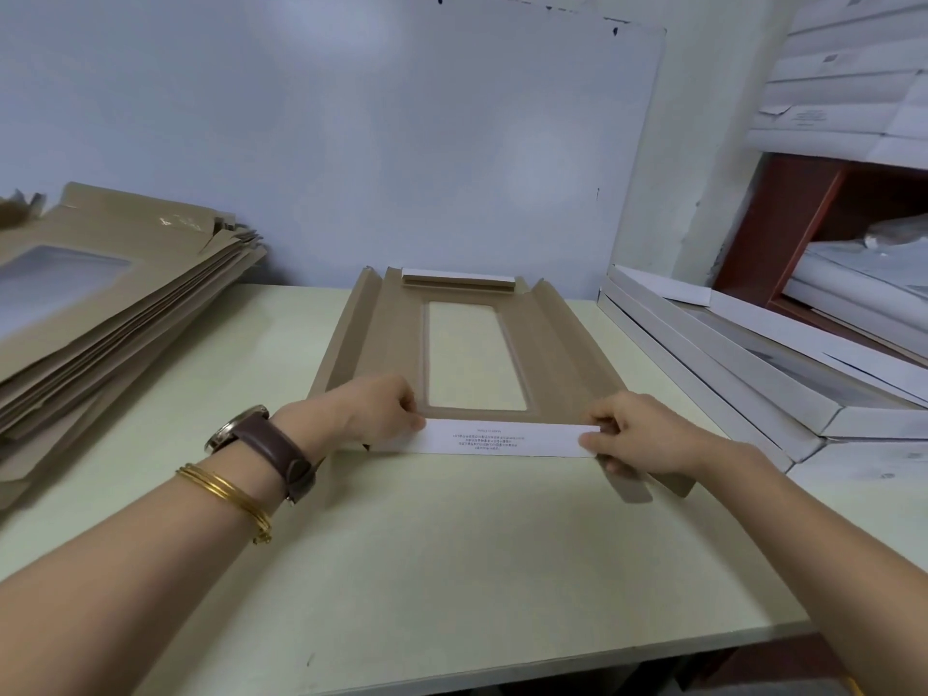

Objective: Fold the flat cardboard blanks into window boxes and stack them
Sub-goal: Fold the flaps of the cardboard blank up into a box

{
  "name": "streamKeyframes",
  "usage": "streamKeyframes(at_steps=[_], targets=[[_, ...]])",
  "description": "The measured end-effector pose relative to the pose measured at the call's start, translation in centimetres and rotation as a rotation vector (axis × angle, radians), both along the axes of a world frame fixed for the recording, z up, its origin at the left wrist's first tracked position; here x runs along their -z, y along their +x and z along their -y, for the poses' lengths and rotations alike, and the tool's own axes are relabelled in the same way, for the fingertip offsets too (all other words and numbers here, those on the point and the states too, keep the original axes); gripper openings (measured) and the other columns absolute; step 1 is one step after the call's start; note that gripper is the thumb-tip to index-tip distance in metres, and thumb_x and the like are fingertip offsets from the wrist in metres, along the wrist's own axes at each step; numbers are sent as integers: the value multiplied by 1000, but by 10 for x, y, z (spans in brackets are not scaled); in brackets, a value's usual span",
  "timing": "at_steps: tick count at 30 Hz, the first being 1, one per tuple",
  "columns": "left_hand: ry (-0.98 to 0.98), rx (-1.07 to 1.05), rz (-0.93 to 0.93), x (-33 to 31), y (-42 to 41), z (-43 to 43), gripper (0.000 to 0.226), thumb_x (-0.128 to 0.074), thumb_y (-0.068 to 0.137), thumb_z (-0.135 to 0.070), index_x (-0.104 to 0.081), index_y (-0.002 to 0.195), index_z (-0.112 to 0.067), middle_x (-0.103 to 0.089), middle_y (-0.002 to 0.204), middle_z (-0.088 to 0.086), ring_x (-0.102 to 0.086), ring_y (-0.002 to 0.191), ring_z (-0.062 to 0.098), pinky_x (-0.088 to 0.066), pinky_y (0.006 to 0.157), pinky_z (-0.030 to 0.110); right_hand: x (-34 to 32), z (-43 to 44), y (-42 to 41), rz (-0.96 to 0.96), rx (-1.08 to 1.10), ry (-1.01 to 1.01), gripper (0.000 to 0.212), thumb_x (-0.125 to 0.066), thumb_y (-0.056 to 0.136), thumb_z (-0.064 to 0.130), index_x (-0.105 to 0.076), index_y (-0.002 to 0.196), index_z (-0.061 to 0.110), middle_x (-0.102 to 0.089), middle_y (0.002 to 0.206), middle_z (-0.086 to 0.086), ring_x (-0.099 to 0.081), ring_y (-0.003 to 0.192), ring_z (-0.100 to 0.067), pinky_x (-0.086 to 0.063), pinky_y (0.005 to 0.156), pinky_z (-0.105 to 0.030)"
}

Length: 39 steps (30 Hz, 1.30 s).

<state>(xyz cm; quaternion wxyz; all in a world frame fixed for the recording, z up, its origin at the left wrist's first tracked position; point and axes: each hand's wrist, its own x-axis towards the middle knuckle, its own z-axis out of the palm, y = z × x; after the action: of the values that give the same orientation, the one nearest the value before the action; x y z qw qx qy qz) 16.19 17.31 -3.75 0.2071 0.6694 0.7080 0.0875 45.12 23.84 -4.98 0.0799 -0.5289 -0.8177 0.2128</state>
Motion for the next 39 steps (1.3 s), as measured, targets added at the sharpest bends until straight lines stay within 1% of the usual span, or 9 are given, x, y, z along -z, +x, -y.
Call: streamKeyframes(at_steps=[3,7,10,14,18,21,24,28,39], targets=[[-9,-22,-135,-5,5,-3,21,-51,97,-31,-57,97,-11,-59,95,6,-55,79,21,-39,55,22,10,3,-4,-1,4,153,11,-56,93,16,-61,101,17,-61,81,5,-59,72,-11,-39,60,-18],[70,24,-460,1,9,-1,30,-48,96,-31,-52,116,-10,-55,119,9,-54,106,29,-40,77,29,22,6,-11,109,9,313,38,-49,96,18,-48,133,19,-47,116,3,-45,109,-16,-40,86,-30],[198,125,-590,17,15,3,32,-44,93,-19,-43,125,-15,-47,124,4,-50,117,25,-42,87,34,28,13,-23,204,-37,471,44,-45,90,5,-47,132,17,-47,124,0,-41,119,-23,-40,93,-36],[306,311,-605,39,37,3,52,-36,95,-15,-26,145,-9,-39,141,6,-35,134,24,-35,106,36,39,20,-51,154,-168,371,47,-33,102,18,-32,149,11,-30,156,-4,-19,147,-19,-15,118,-31],[144,280,-415,46,52,1,63,-31,99,-28,-5,152,-4,-19,157,10,-19,145,24,-18,117,41,51,26,-80,156,-226,249,62,-15,103,47,-12,155,13,-8,163,0,3,150,-10,5,121,-33],[20,269,-308,51,57,-1,64,-16,101,-39,12,152,-12,7,162,3,7,149,20,0,119,47,55,26,-90,193,-288,195,62,-8,103,46,-3,156,14,-1,164,-1,8,149,-13,8,121,-37],[1,231,-297,57,56,-2,64,-13,101,-41,16,151,-12,15,161,5,16,147,19,7,120,40,53,25,-90,206,-287,130,91,9,84,69,-1,155,13,0,164,-1,8,149,-12,5,121,-37],[-9,195,-290,59,51,-1,70,-11,101,-47,14,150,-5,17,160,11,18,147,20,11,117,32,54,23,-85,184,-254,75,73,-11,99,57,0,155,11,4,164,0,10,149,-9,3,122,-33],[-53,74,-233,57,33,5,84,-11,95,-65,13,151,-7,18,160,7,17,147,18,6,118,35,44,9,-50,331,-112,-5,88,-9,91,72,6,155,14,12,163,2,14,148,-10,6,120,-33]])
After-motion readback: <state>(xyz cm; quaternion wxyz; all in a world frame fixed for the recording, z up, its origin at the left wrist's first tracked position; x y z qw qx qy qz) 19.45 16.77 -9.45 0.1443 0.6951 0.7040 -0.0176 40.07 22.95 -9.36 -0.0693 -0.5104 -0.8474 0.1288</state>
